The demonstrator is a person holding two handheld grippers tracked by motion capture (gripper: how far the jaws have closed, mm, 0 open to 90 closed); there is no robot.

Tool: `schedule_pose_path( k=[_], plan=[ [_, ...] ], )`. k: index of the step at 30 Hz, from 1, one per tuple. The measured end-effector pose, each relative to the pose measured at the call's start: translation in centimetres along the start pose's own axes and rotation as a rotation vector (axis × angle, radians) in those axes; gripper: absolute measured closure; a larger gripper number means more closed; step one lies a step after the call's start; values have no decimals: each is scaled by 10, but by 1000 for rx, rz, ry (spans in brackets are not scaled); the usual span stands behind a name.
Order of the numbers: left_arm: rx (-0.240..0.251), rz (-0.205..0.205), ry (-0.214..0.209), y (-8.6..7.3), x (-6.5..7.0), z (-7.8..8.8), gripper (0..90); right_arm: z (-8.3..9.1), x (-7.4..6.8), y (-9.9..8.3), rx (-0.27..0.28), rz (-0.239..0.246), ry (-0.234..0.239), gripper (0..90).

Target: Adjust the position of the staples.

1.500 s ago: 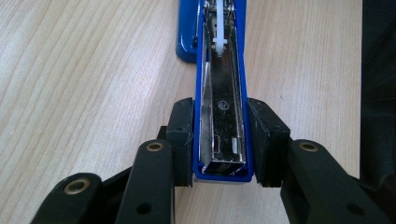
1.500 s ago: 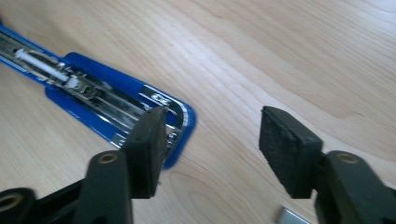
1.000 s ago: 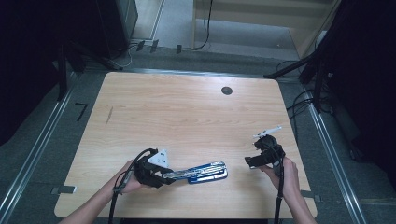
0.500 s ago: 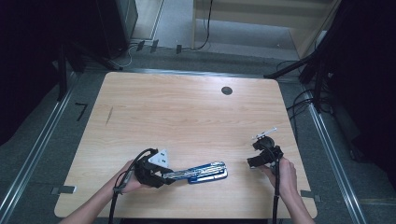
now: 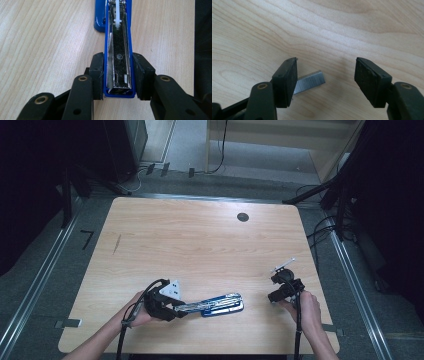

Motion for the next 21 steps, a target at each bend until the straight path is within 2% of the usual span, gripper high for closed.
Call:
schedule_pose_path(
  k=[5,10,15,21],
  plan=[
    [-2,1,-2,0,0,-1,659,-1,0,-3,-39,-20,19,417],
    [-7,-5,0,0,0,-1,659,-1,1,-6,-63,-39,38,527],
    [-8,-4,-1,0,0,-1,659,-1,0,-6,-58,-52,74,608],
    [-8,-1,-1,0,0,-2,658,0,-3,-4,-34,-18,109,678]
  ],
)
Point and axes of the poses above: each handheld gripper's, and its own axes: z roughly backward along the jaws, y roughly out of its top, x roughly to its right, the point moved 5 cm from there along -z, roughly forward along the jaws, and after that the axes turned 3 degrees about z, right-handed, at the moved point
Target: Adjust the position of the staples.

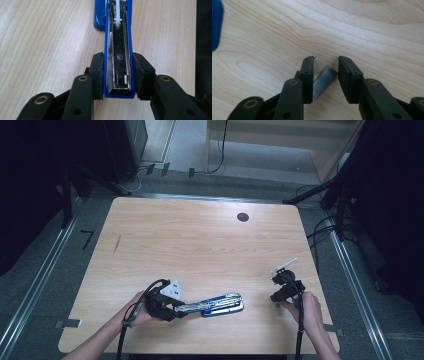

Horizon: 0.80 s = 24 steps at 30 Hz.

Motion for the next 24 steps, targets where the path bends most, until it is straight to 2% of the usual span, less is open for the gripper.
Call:
schedule_pose_path(
  k=[2,3,7,11,16,24],
  plan=[
    [0,1,0,0,0,0,658,1,0,1,7,5,-1,663],
    [-3,0,0,0,0,0,659,1,0,1,6,-3,0,612],
    [-7,1,1,0,0,0,658,4,2,-1,-12,-37,-19,610],
    [-10,1,1,0,0,-1,658,3,1,-3,-34,-48,-3,686],
    [-10,1,2,0,0,-1,659,2,0,-3,-30,-42,30,776],
    [-10,0,1,0,0,-1,659,2,0,-1,-1,-14,60,783]
  ],
)
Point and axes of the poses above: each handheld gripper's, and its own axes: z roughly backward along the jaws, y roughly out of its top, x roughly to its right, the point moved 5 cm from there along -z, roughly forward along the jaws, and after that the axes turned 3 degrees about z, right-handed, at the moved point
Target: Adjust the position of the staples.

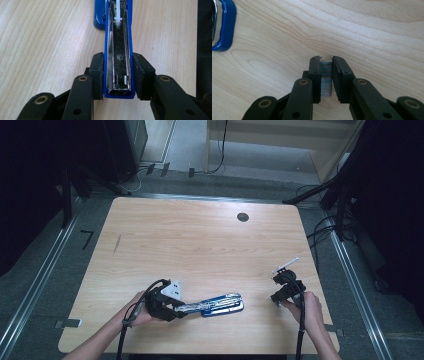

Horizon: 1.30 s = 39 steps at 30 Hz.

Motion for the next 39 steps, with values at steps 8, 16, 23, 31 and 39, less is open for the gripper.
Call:
schedule_pose_path(
  k=[8,16,23,31,39],
  plan=[
    [0,-2,-4,0,0,0,659,-2,0,1,-7,11,-4,786],
    [-2,-6,-8,1,-1,0,659,0,-2,3,14,30,-9,791],
    [-11,-15,-18,2,-3,0,658,3,-4,6,52,49,13,791],
    [-6,-12,-28,2,-5,-1,658,7,-7,9,80,66,48,791],
    [-7,-14,-33,2,-6,-2,658,8,-8,11,86,74,46,791]
  ],
)
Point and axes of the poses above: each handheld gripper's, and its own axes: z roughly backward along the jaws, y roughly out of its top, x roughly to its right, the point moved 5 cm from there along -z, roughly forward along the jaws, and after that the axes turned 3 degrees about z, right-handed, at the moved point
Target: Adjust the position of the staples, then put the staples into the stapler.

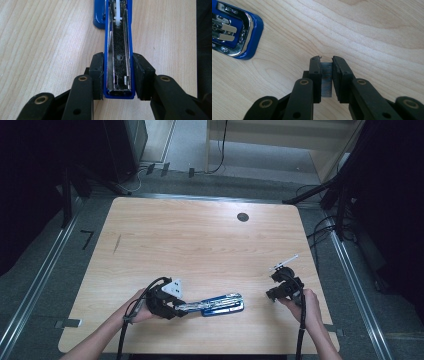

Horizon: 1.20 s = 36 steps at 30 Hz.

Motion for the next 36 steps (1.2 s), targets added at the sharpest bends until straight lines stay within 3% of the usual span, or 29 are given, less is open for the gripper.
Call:
schedule_pose_path(
  k=[14,28,36],
  plan=[
    [-12,-8,-6,2,-2,-1,658,3,-3,2,34,37,18,791],
    [-8,-4,-5,2,-2,-1,657,8,-17,17,79,142,43,791],
    [-9,-6,-6,2,-2,-1,657,9,-24,26,90,176,52,791]
  ],
)
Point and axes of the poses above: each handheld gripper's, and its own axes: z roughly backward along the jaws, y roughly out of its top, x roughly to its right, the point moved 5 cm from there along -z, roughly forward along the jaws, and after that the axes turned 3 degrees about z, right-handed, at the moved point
